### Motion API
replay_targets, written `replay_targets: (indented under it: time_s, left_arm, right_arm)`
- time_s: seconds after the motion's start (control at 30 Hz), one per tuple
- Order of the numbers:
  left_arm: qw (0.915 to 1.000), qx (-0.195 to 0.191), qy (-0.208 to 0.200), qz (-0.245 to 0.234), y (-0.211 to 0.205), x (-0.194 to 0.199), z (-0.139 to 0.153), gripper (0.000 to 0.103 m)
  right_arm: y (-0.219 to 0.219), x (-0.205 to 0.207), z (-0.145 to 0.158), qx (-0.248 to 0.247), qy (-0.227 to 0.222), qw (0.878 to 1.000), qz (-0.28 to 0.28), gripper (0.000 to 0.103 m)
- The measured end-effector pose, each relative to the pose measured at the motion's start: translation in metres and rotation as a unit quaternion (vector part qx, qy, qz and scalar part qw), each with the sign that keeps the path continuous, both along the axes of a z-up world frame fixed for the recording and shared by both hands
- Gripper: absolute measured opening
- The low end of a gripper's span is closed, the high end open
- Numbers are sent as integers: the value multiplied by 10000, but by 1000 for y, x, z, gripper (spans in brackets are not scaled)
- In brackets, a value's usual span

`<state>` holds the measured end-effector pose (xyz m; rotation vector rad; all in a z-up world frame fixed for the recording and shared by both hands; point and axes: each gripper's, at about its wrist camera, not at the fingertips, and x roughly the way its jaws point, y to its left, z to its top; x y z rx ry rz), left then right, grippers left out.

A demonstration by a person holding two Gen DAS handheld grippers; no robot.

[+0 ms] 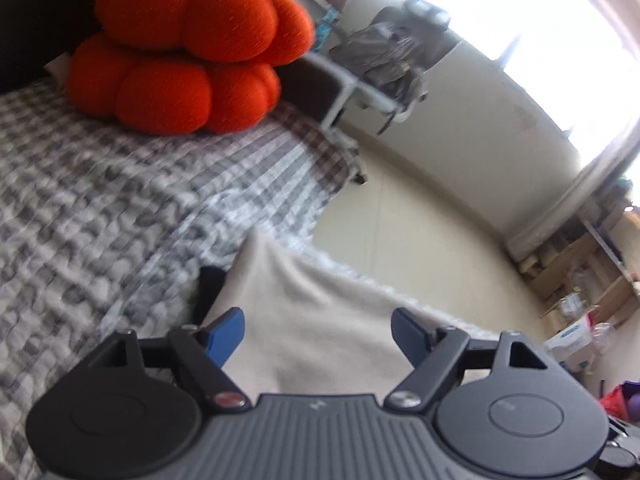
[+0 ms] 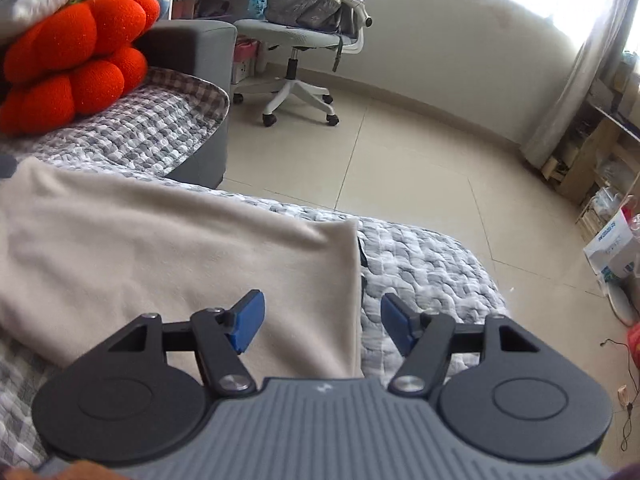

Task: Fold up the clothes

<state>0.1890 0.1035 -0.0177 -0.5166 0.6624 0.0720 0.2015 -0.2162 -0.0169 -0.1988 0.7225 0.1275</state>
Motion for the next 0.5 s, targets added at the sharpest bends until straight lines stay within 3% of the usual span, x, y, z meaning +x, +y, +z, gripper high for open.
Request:
replay_targets:
  time_s: [0.07,0.13,0.3,0.5]
  left_arm:
    - [9997,4,226,41,1,4,-11,81]
    - [9995,80,307,52,2,5,-16,78]
    - [9993,177,300,113,3,0,-12,76]
    - [9961,877,94,90,-18,-13,7,76]
  right_arm:
    - [-1,1,-12,341,232,9991,-11,68]
    - [1,6,-28,276,509,9983,-54,68]
    - [4,1,-22,112,198,9997,-31,70]
    - [7,-14,-3,614,40,9980,138,70]
